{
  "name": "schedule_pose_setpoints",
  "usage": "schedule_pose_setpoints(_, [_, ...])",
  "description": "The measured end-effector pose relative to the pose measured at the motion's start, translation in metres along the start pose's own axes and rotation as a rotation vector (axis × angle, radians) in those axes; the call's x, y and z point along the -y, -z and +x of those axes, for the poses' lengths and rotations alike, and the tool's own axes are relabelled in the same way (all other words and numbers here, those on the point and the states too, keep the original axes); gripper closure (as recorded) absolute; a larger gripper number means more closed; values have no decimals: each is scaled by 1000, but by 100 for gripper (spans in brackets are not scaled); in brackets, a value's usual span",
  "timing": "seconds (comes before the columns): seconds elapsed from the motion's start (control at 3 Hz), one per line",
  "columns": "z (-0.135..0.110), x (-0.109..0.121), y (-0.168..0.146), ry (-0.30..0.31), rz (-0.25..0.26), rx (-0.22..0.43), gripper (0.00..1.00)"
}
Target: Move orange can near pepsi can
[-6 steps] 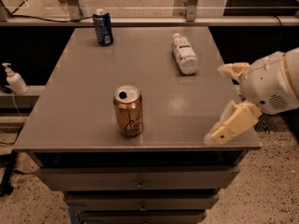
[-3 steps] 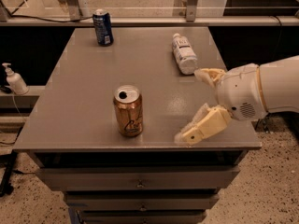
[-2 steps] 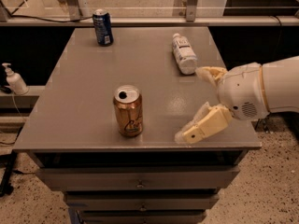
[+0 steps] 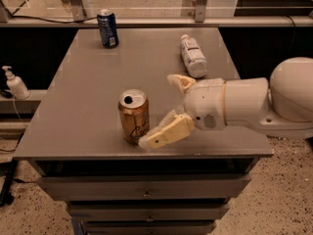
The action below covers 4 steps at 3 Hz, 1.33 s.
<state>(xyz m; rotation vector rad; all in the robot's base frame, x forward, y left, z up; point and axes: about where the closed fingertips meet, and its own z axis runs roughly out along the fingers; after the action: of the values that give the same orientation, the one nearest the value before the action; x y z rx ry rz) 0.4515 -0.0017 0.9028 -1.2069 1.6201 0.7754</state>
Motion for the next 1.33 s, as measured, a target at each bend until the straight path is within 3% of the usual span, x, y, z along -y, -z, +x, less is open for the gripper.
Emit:
schedule_pose_setpoints(0.67, [-18, -19, -78, -8, -77, 167, 0])
schedule_pose_setpoints(1.33, [-13, -27, -97, 2, -97, 202, 41])
